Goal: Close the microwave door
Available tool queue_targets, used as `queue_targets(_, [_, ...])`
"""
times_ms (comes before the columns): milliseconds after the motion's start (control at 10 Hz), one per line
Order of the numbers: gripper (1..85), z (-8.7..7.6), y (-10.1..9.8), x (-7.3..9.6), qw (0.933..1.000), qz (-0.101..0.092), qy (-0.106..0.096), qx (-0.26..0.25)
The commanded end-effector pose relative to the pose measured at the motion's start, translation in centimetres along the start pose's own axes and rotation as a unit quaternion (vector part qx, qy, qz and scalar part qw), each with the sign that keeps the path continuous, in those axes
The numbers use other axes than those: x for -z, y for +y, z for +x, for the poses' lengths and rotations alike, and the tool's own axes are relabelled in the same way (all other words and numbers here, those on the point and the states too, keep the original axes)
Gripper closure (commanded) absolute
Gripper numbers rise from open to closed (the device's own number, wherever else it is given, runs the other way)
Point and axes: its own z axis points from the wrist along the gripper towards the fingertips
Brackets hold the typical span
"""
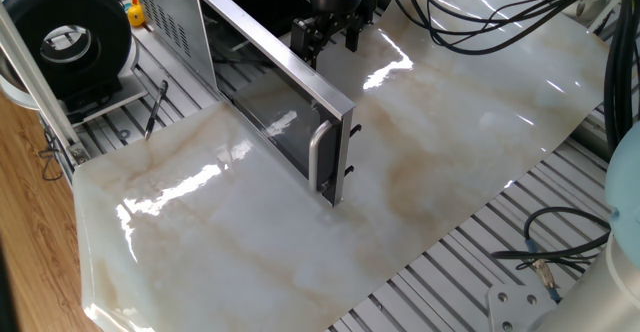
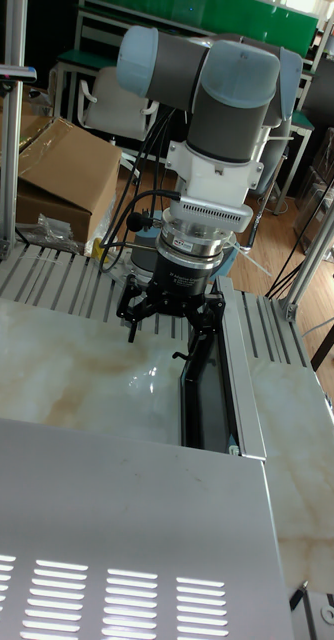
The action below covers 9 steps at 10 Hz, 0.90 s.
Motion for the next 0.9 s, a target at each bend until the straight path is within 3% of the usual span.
queue_targets(0, [84.3, -3.33, 1.55, 0.24, 0.9903, -0.017, -0.067, 0.120])
queue_targets(500, [84.3, -3.60, 2.22, 0.34, 0.9896, -0.025, -0.072, 0.122])
queue_targets(700, [84.3, -3.02, 1.68, 0.28, 0.9872, -0.017, -0.063, 0.146])
queue_targets(800, [84.3, -2.93, 1.41, 0.13, 0.9843, -0.021, -0.071, 0.160])
